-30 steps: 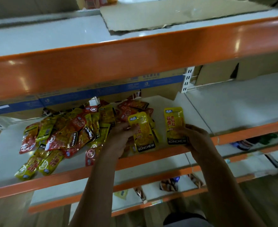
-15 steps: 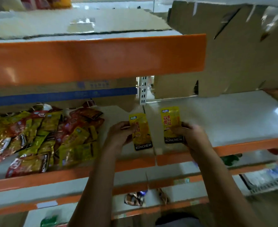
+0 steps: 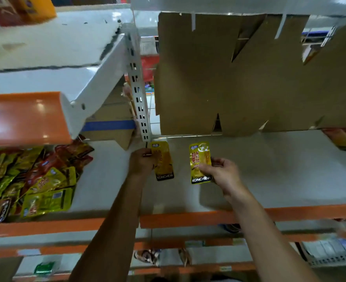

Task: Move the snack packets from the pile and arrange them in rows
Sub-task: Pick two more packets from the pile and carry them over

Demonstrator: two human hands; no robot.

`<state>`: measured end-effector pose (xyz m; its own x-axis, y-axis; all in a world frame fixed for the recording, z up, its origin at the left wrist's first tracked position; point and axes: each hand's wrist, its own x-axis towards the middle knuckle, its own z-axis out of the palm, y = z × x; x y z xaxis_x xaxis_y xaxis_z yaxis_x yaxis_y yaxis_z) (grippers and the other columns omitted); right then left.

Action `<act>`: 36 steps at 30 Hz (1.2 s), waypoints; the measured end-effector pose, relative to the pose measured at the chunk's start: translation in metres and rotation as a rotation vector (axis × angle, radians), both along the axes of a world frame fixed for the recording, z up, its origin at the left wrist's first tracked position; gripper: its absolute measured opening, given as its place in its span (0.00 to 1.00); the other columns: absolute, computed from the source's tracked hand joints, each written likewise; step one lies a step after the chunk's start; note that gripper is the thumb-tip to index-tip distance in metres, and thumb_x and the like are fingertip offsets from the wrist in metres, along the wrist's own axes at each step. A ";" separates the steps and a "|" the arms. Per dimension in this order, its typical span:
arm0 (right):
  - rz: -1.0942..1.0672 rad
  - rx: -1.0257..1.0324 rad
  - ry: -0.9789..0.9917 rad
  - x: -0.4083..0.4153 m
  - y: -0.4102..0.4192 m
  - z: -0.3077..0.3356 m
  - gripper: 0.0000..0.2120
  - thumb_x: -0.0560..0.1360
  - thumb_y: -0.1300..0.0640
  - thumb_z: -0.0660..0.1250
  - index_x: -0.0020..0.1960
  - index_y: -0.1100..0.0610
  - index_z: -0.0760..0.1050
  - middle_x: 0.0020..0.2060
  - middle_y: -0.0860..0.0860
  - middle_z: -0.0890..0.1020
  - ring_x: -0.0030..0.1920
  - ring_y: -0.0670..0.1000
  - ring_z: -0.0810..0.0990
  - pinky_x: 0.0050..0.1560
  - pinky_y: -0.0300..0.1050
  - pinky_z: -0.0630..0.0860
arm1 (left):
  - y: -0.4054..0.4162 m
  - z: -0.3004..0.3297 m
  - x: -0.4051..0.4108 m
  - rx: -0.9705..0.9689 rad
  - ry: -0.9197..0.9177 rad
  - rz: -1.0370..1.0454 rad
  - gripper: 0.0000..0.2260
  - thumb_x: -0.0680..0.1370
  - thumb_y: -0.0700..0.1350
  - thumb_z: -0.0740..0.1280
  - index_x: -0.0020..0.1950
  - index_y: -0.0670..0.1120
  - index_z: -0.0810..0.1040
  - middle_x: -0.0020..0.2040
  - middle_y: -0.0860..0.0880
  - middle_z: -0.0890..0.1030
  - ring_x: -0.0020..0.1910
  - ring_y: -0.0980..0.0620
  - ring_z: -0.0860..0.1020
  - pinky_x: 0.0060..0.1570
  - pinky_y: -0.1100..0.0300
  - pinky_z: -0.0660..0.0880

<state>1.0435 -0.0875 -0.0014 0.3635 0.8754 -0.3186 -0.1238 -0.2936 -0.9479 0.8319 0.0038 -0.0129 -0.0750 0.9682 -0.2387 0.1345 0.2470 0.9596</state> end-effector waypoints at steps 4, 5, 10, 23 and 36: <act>0.031 0.010 -0.075 0.008 0.018 -0.005 0.12 0.70 0.68 0.75 0.42 0.55 0.75 0.38 0.54 0.81 0.31 0.43 0.79 0.28 0.31 0.73 | 0.018 -0.003 0.015 -0.020 0.060 -0.006 0.03 0.76 0.36 0.72 0.44 0.42 0.81 0.25 0.55 0.81 0.25 0.60 0.79 0.27 0.67 0.77; 0.044 0.005 -0.090 0.009 0.022 -0.006 0.12 0.69 0.68 0.76 0.43 0.56 0.75 0.39 0.54 0.81 0.33 0.45 0.79 0.29 0.32 0.73 | 0.023 -0.004 0.017 -0.034 0.077 -0.009 0.03 0.75 0.37 0.73 0.43 0.42 0.82 0.28 0.53 0.82 0.27 0.57 0.81 0.31 0.64 0.80; 0.097 -0.029 -0.200 0.012 0.046 -0.007 0.12 0.66 0.65 0.78 0.48 0.60 0.80 0.39 0.54 0.84 0.37 0.52 0.82 0.37 0.41 0.76 | 0.054 -0.027 0.016 -0.080 0.251 -0.022 0.05 0.69 0.45 0.75 0.33 0.48 0.83 0.42 0.42 0.86 0.45 0.41 0.84 0.52 0.42 0.81; 0.094 -0.095 -0.417 -0.002 0.107 -0.017 0.07 0.68 0.60 0.75 0.45 0.56 0.82 0.35 0.46 0.83 0.37 0.42 0.81 0.34 0.31 0.73 | 0.073 -0.023 0.021 0.043 0.519 -0.020 0.04 0.72 0.43 0.75 0.44 0.43 0.83 0.42 0.43 0.84 0.44 0.45 0.83 0.48 0.46 0.81; 0.226 -0.159 -1.110 -0.019 0.106 -0.034 0.26 0.71 0.46 0.70 0.66 0.52 0.71 0.53 0.58 0.73 0.54 0.63 0.75 0.52 0.52 0.72 | 0.051 -0.031 0.040 0.199 0.798 -0.091 0.13 0.74 0.51 0.72 0.54 0.45 0.82 0.55 0.38 0.77 0.53 0.37 0.77 0.55 0.50 0.74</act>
<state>1.0246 0.0184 -0.0349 0.3524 0.9352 -0.0330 0.8297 -0.3286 -0.4513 0.8723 0.0553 -0.0441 -0.0681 0.9972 0.0298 0.8051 0.0373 0.5919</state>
